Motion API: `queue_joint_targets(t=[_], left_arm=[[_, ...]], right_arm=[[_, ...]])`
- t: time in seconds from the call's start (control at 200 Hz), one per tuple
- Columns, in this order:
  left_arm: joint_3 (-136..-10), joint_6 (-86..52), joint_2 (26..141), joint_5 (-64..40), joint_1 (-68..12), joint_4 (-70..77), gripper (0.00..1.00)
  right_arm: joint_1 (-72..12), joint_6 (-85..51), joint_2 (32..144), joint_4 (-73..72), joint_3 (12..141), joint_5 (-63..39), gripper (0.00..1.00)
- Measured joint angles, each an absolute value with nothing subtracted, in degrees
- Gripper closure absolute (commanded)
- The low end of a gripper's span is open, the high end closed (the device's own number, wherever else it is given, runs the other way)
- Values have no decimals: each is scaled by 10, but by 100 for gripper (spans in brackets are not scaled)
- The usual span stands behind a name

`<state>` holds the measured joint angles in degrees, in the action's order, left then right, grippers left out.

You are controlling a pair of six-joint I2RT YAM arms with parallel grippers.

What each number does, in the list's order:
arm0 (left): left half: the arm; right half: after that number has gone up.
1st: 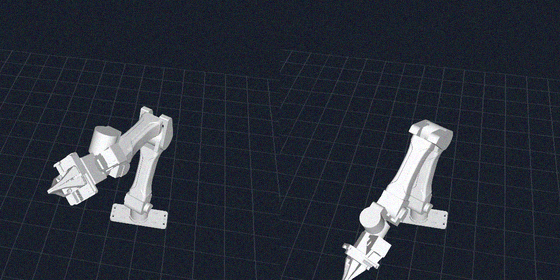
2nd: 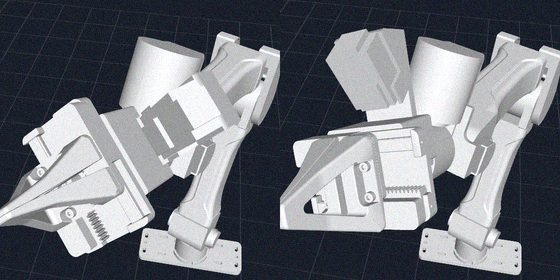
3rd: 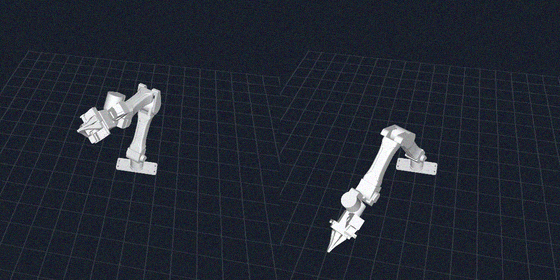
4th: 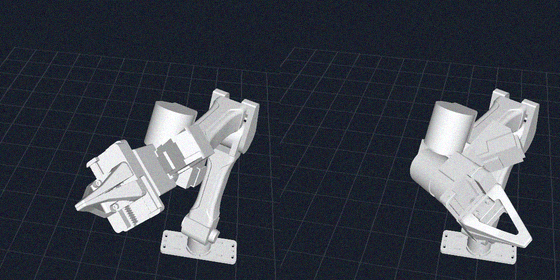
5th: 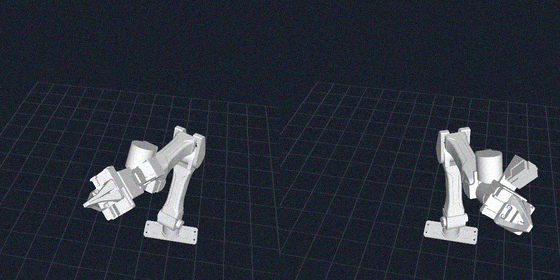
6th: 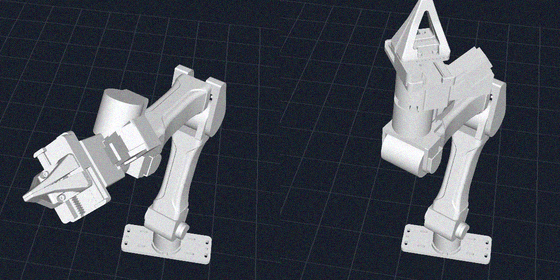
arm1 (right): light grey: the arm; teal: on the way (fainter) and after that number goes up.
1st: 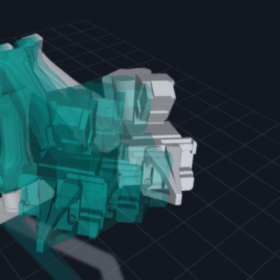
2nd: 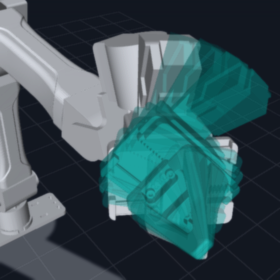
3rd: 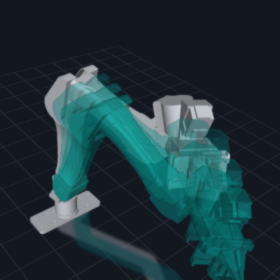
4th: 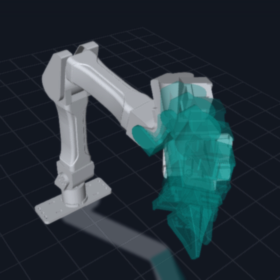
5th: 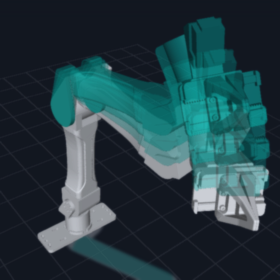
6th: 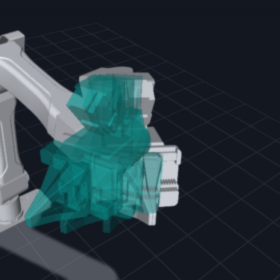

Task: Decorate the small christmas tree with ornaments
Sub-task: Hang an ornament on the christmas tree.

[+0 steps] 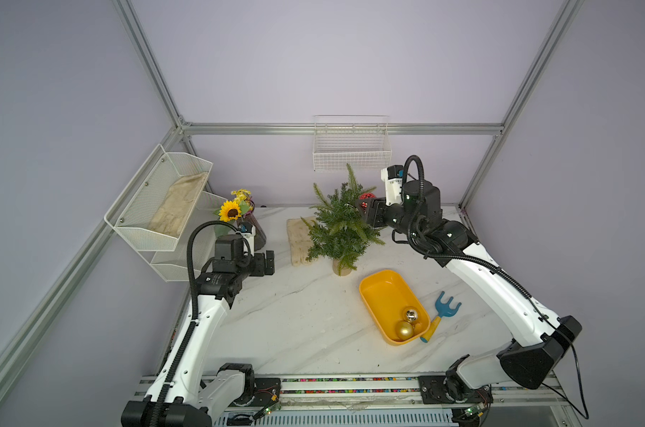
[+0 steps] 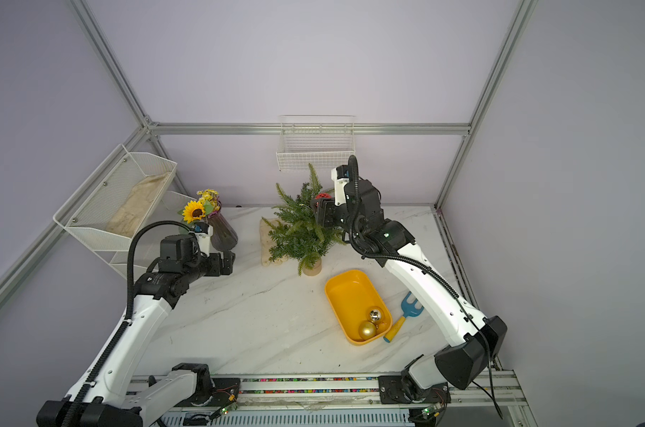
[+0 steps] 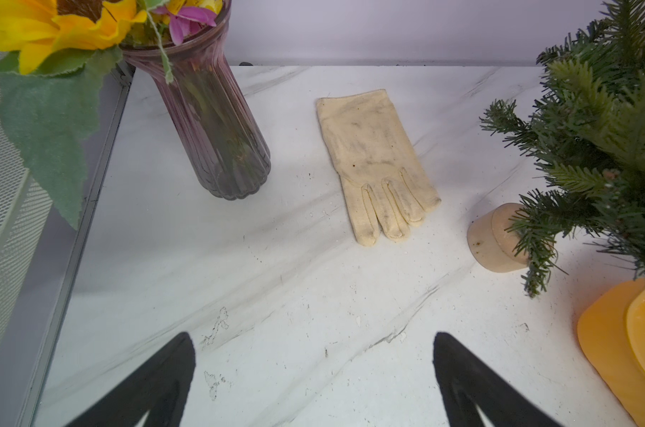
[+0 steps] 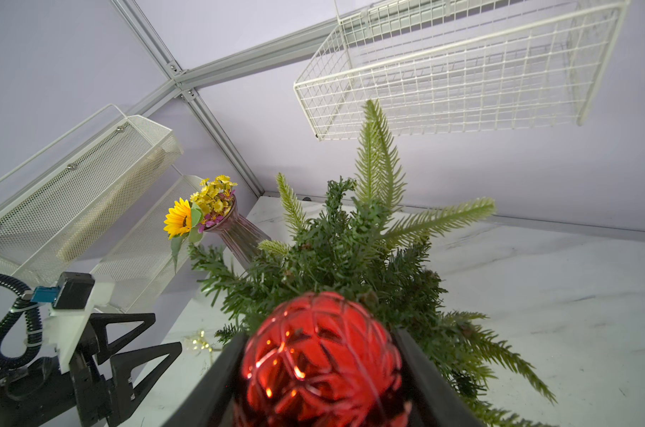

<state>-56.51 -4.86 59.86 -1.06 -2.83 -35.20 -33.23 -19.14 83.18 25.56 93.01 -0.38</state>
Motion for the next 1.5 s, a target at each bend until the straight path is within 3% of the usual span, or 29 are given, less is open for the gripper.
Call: queue_joint_targets(t=[0.29, 0.63, 0.995, 1.115, 1.5], left_arm=[[-586, -74, 606, -51, -72, -358, 10], [-840, -121, 698, -111, -243, -346, 24], [-964, -163, 808, -149, -331, -329, 75], [-981, -173, 846, -149, -335, -328, 86], [-989, -181, 870, -146, -336, -339, 94]], right_arm=[[-332, -192, 823, 231, 929, -14, 49], [-332, -192, 823, 223, 929, -26, 49], [-332, -192, 823, 223, 923, -37, 50], [-332, -192, 823, 223, 919, -39, 51], [-332, -192, 805, 220, 913, -47, 51]])
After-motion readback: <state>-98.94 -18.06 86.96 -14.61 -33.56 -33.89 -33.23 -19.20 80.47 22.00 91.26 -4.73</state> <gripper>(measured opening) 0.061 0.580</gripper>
